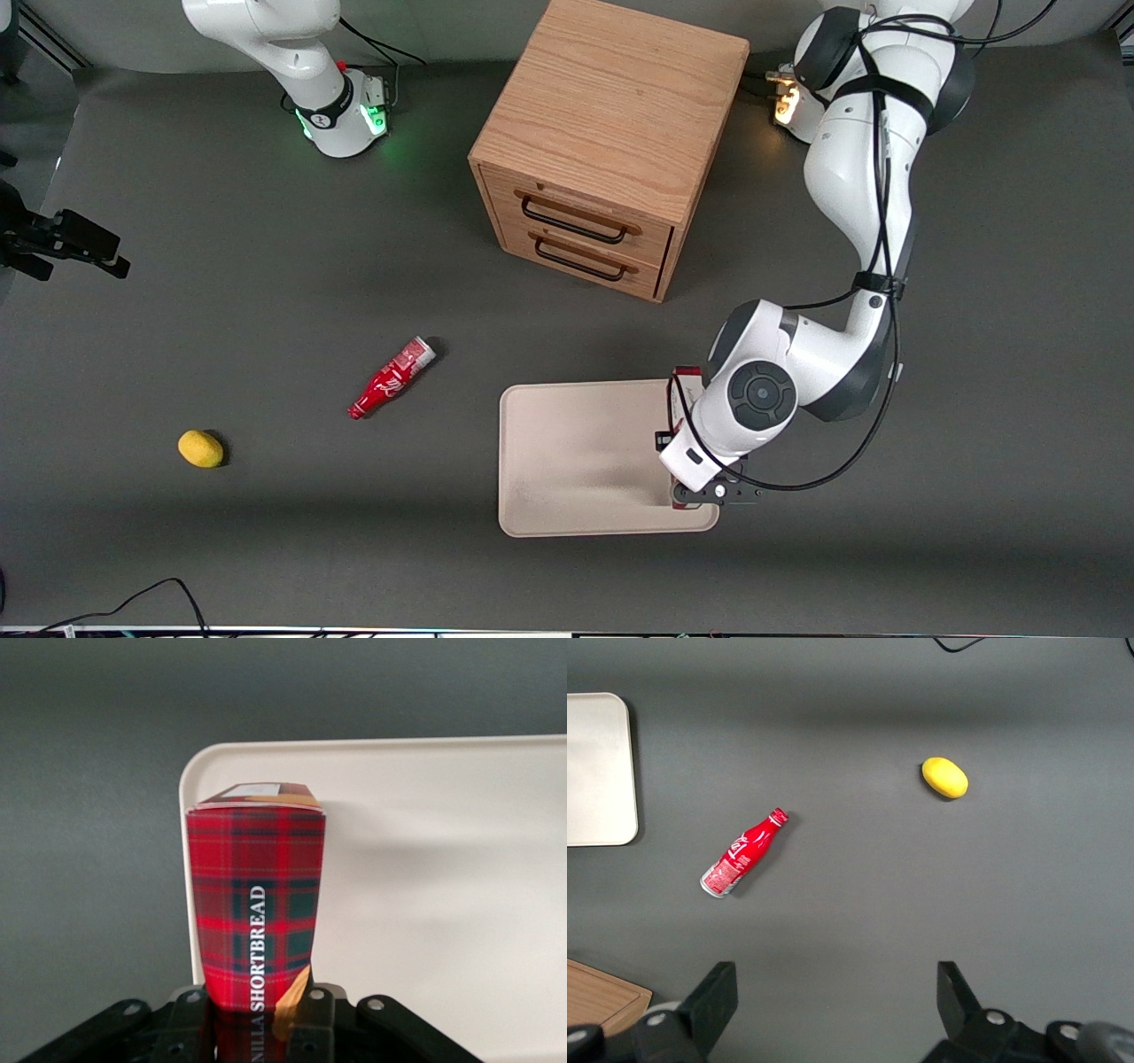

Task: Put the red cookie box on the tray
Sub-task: 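Lower the red box onto the tray and open the left gripper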

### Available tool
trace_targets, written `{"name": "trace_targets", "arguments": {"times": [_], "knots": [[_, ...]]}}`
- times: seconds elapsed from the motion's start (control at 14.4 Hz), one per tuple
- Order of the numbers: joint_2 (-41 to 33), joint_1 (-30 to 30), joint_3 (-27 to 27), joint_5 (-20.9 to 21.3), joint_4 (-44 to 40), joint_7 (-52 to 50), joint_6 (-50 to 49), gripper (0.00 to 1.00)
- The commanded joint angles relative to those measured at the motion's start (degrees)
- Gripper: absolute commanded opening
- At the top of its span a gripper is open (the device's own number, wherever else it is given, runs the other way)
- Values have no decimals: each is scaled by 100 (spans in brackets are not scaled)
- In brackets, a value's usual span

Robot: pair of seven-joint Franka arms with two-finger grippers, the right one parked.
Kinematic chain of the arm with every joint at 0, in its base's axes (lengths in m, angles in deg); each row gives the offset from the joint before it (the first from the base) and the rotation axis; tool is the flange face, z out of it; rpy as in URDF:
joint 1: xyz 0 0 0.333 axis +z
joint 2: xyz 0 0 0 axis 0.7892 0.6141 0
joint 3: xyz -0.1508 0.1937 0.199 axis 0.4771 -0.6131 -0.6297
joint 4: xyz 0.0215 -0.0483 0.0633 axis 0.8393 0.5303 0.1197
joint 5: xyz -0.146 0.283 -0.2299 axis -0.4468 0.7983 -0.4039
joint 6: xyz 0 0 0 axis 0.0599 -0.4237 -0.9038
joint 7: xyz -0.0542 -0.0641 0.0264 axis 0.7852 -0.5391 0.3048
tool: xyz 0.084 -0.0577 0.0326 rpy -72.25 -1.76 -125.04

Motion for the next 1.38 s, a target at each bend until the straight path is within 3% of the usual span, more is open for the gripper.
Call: {"name": "trace_targets", "arguments": {"times": [0.0, 0.14, 0.21, 0.35, 0.97, 1.32], "knots": [[233, -132, -130, 271, -275, -175, 88, 22], [242, -141, -139, 280, -248, -175, 132, 25], [251, -141, -130, 280, -205, -192, 254, 40], [259, -141, -130, 280, -143, -210, 378, 100], [190, -132, -130, 289, -143, -219, 221, 100], [-477, -36, -42, 254, -231, -44, -1412, 100]]}}
